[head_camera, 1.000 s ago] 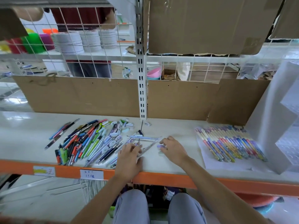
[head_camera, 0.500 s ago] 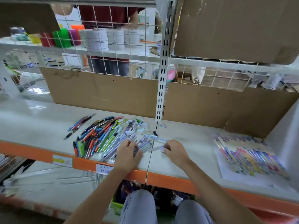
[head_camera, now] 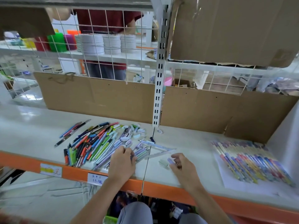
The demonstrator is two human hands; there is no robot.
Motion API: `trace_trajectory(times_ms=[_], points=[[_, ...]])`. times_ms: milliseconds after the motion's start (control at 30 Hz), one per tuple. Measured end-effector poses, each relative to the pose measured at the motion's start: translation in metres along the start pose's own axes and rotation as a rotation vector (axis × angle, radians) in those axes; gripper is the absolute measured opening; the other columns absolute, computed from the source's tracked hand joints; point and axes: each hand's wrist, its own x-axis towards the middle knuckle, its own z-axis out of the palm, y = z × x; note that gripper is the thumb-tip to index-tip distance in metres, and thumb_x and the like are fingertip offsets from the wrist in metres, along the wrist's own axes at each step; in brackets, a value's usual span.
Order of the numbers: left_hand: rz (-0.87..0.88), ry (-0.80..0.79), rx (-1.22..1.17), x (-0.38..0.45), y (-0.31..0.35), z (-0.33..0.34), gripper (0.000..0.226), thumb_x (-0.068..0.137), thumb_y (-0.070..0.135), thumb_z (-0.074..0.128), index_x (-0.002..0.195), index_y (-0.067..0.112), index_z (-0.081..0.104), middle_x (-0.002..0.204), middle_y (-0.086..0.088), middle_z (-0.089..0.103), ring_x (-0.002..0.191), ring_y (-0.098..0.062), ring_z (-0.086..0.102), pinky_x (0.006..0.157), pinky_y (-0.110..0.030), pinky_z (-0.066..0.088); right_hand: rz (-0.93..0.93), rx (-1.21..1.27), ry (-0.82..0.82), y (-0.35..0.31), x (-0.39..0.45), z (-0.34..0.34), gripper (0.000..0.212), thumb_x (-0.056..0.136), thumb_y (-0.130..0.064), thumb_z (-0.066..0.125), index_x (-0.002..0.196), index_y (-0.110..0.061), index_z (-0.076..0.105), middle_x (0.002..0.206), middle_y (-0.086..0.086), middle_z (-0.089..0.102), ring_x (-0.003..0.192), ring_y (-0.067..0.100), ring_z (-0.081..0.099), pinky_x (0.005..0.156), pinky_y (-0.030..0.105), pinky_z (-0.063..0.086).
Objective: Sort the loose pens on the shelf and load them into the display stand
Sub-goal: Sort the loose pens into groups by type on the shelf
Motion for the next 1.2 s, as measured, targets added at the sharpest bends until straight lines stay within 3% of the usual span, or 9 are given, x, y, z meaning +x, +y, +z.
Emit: trace_trajectory(times_ms=[133, 433, 600, 667, 733, 800, 900, 1033, 1200], points=[[0.008, -0.005, 0.056, 0.000, -0.001, 0.001, 0.024, 0.094, 0.033, 0.048, 0.105, 0.017, 0.062, 0.097, 0.000, 0.051, 0.088, -0.015, 0.050, 0.083, -0.028, 0.043, -0.051, -0.036, -0.037, 0.004, 0.002, 0.001, 0.022, 0.093, -0.029, 0.056, 0.113, -0.022, 0.061, 0.108, -0.007, 0.059, 0.096, 0.007, 0.057, 0.079, 0.012, 0.038], [-0.128, -0.110, -0.002, 0.010, 0.006, -0.006, 0.014, 0.091, 0.032, 0.053, 0.096, 0.020, 0.056, 0.097, 0.005, 0.046, 0.098, -0.014, 0.049, 0.090, -0.031, 0.040, -0.052, 0.016, -0.060, -0.001, -0.002, -0.003, 0.010, 0.090, -0.019, 0.056, 0.096, -0.024, 0.062, 0.095, -0.008, 0.062, 0.082, 0.005, 0.054, 0.067, 0.007, 0.038], [0.085, 0.068, -0.041, 0.001, 0.020, -0.004, 0.004, 0.093, 0.017, 0.052, 0.089, 0.016, 0.054, 0.092, 0.006, 0.040, 0.085, -0.011, 0.043, 0.078, -0.026, 0.033, 0.007, 0.232, -0.026, 0.000, -0.005, -0.006, 0.006, 0.087, -0.018, 0.063, 0.090, -0.022, 0.065, 0.080, 0.000, 0.060, 0.067, 0.008, 0.047, 0.059, 0.010, 0.036], [0.237, 0.062, -0.123, 0.001, 0.034, -0.005, 0.010, 0.091, 0.009, 0.053, 0.084, 0.015, 0.049, 0.089, 0.005, 0.040, 0.076, -0.009, 0.042, 0.070, -0.020, 0.033, 0.038, 0.329, -0.001, 0.002, -0.005, -0.009, 0.006, 0.086, -0.017, 0.064, 0.090, -0.021, 0.065, 0.082, 0.004, 0.060, 0.070, 0.010, 0.048, 0.058, 0.011, 0.036], [0.311, -0.004, -0.179, 0.001, 0.047, -0.005, 0.013, 0.095, 0.011, 0.047, 0.084, 0.017, 0.043, 0.083, 0.005, 0.042, 0.065, -0.002, 0.038, 0.059, -0.015, 0.029, 0.057, 0.419, 0.024, 0.003, -0.005, -0.012, 0.006, 0.086, -0.016, 0.065, 0.090, -0.019, 0.067, 0.072, -0.006, 0.057, 0.066, 0.006, 0.048, 0.058, 0.012, 0.036], [0.327, -0.047, -0.211, -0.001, 0.052, -0.003, 0.014, 0.098, 0.017, 0.042, 0.085, 0.019, 0.041, 0.070, 0.009, 0.042, 0.055, -0.002, 0.035, 0.051, -0.017, 0.027, 0.071, 0.511, 0.042, 0.003, -0.004, -0.016, 0.006, 0.087, -0.015, 0.065, 0.089, -0.018, 0.069, 0.059, -0.014, 0.052, 0.054, 0.000, 0.044, 0.054, 0.011, 0.036], [0.336, -0.061, -0.254, -0.005, 0.049, 0.001, 0.015, 0.098, 0.025, 0.043, 0.084, 0.026, 0.042, 0.058, 0.011, 0.040, 0.048, -0.007, 0.036, 0.046, -0.018, 0.027, 0.080, 0.615, 0.065, 0.004, -0.004, -0.018, 0.011, 0.089, -0.012, 0.061, 0.087, -0.016, 0.070, 0.058, -0.005, 0.048, 0.050, 0.007, 0.039, 0.055, 0.019, 0.036], [0.328, -0.031, -0.299, -0.005, 0.043, 0.002, 0.012, 0.095, 0.028, 0.051, 0.084, 0.030, 0.045, 0.057, 0.012, 0.045, 0.058, -0.006, 0.048, 0.046, -0.016, 0.024, 0.079, 0.749, 0.064, 0.002, -0.005, -0.018, 0.017, 0.090, 0.000, 0.053, 0.093, -0.009, 0.067, 0.063, -0.002, 0.054, 0.053, 0.012, 0.039, 0.052, 0.022, 0.034], [0.326, -0.078, -0.353, -0.007, 0.044, 0.002, 0.008, 0.092, 0.027, 0.056, 0.085, 0.028, 0.054, 0.059, 0.015, 0.051, 0.059, -0.003, 0.050, 0.049, -0.016, 0.030, 0.008, 0.809, 0.068, 0.001, -0.008, -0.021, 0.005, 0.091, -0.004, 0.056, 0.090, -0.007, 0.059, 0.070, 0.006, 0.047, 0.055, 0.013, 0.039, 0.051, 0.021, 0.034]])
